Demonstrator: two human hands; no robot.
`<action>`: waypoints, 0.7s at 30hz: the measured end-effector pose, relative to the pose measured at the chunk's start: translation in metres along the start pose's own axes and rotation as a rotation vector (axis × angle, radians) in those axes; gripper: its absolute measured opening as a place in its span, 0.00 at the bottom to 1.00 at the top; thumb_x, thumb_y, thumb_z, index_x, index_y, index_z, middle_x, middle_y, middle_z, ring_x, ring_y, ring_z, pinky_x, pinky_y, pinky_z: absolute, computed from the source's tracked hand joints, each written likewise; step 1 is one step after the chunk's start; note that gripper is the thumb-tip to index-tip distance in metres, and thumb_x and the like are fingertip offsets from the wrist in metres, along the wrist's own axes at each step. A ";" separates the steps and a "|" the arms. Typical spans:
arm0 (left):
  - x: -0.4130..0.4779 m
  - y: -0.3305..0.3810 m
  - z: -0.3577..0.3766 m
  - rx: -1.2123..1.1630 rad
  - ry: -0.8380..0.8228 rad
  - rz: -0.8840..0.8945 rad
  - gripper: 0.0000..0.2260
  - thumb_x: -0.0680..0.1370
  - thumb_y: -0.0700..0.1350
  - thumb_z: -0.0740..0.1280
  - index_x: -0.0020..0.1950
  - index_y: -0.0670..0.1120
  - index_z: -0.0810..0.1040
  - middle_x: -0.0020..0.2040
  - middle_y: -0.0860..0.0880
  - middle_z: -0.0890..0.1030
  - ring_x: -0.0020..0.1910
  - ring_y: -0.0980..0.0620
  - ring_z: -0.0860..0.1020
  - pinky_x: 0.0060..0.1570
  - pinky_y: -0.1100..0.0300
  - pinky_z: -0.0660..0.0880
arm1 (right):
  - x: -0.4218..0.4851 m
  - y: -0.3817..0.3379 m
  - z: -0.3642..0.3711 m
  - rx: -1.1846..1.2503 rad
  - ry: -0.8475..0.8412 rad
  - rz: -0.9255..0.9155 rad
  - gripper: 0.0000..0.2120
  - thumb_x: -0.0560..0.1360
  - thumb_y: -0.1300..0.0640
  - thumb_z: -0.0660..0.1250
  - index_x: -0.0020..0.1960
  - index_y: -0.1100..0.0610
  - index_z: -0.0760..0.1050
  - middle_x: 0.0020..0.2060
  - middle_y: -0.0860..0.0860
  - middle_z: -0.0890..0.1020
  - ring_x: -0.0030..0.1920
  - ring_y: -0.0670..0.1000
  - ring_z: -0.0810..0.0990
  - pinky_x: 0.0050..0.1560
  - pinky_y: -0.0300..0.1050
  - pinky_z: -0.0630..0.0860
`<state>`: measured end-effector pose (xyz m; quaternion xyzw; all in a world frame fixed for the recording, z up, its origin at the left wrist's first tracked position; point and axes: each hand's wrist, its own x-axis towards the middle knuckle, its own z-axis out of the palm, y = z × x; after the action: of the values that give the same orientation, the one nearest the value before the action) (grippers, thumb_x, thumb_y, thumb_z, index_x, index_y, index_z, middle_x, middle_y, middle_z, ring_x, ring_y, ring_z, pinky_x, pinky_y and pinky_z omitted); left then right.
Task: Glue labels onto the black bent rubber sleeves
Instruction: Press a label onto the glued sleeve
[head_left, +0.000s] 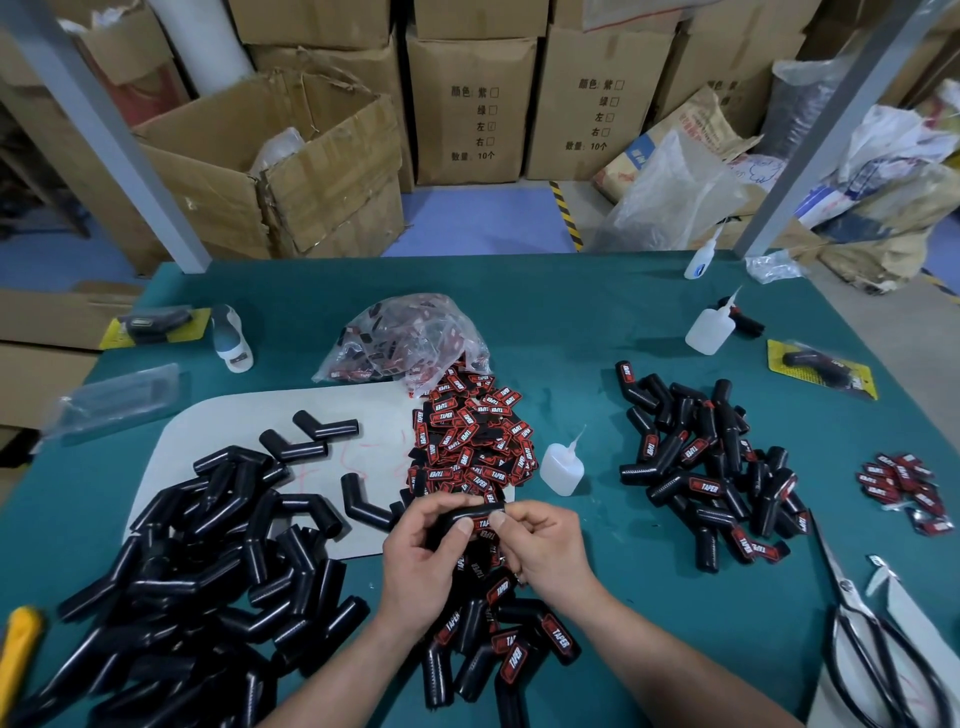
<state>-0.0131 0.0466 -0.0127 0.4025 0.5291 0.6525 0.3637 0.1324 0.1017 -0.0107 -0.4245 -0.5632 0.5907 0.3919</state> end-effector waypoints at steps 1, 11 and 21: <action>0.000 0.000 0.000 0.000 -0.003 -0.001 0.12 0.75 0.42 0.72 0.53 0.57 0.84 0.53 0.48 0.87 0.53 0.51 0.84 0.55 0.62 0.79 | 0.000 0.000 0.000 0.002 -0.005 0.001 0.25 0.74 0.46 0.70 0.38 0.69 0.76 0.19 0.52 0.72 0.19 0.47 0.66 0.23 0.38 0.64; -0.004 0.000 -0.002 0.079 -0.059 0.083 0.10 0.76 0.46 0.70 0.54 0.59 0.82 0.54 0.53 0.86 0.55 0.50 0.84 0.58 0.61 0.78 | 0.000 0.008 0.001 -0.009 -0.105 0.121 0.11 0.74 0.45 0.71 0.41 0.52 0.84 0.20 0.52 0.75 0.17 0.48 0.67 0.21 0.36 0.62; -0.004 -0.002 -0.004 0.099 -0.074 0.126 0.12 0.78 0.45 0.69 0.57 0.60 0.81 0.55 0.53 0.86 0.56 0.49 0.84 0.58 0.59 0.78 | -0.002 0.005 -0.001 0.051 -0.150 0.141 0.13 0.74 0.45 0.73 0.45 0.55 0.85 0.18 0.52 0.73 0.17 0.49 0.65 0.22 0.38 0.63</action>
<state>-0.0152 0.0417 -0.0155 0.4763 0.5205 0.6318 0.3210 0.1340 0.0999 -0.0157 -0.4075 -0.5443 0.6613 0.3168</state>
